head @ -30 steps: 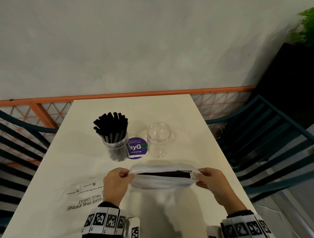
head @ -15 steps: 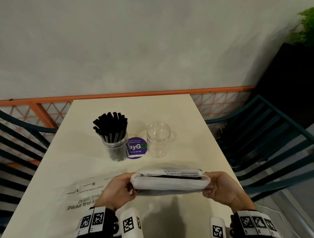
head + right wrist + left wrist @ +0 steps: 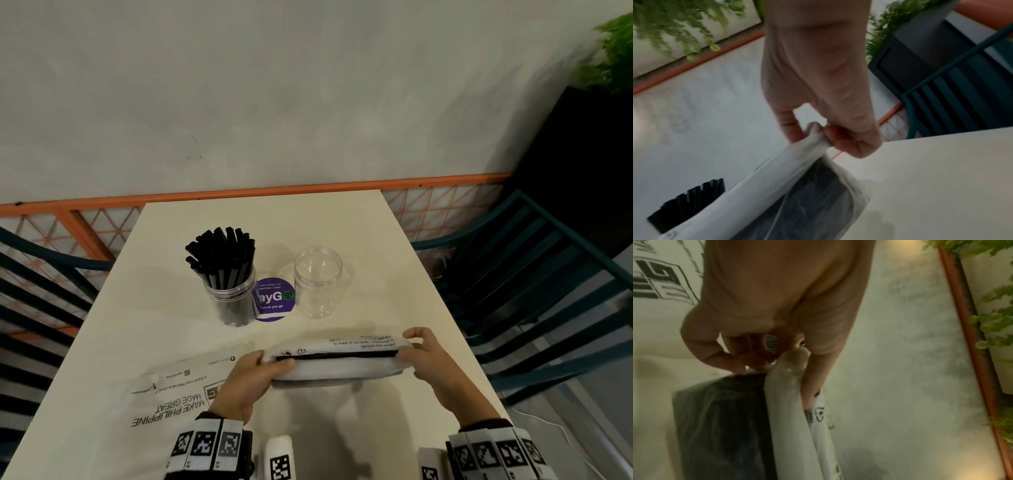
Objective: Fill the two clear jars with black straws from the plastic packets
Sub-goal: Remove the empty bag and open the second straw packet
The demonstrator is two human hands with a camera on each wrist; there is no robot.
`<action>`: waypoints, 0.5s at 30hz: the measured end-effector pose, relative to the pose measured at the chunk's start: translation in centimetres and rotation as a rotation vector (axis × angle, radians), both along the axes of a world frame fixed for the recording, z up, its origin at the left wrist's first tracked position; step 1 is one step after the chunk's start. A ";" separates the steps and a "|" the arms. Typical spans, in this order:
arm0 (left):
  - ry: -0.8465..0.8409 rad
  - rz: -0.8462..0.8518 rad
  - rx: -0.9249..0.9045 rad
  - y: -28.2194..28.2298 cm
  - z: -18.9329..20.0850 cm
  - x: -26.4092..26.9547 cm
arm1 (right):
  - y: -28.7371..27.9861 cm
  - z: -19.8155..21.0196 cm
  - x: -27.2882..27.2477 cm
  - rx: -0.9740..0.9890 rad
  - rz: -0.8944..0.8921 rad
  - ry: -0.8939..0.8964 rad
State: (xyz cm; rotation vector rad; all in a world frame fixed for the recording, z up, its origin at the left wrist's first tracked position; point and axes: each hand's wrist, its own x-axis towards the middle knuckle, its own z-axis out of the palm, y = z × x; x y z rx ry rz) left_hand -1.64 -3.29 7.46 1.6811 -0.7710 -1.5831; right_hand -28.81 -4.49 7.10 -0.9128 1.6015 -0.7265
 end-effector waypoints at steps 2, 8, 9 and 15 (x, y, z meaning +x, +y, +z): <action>-0.152 0.056 -0.051 -0.5 -0.5 0.4 | -0.3 -0.2 0.4 -0.048 -0.049 0.182; -0.617 0.146 -0.331 -1.4 -2.4 1.1 | 0.0 -0.7 1.8 -0.147 0.052 0.393; -0.669 0.112 -0.376 -1.3 -2.5 1.0 | 0.1 -0.7 2.0 -0.166 0.082 0.401; -0.877 -0.170 -0.546 -1.5 -4.1 0.6 | 0.7 -0.7 1.9 -0.376 0.545 0.703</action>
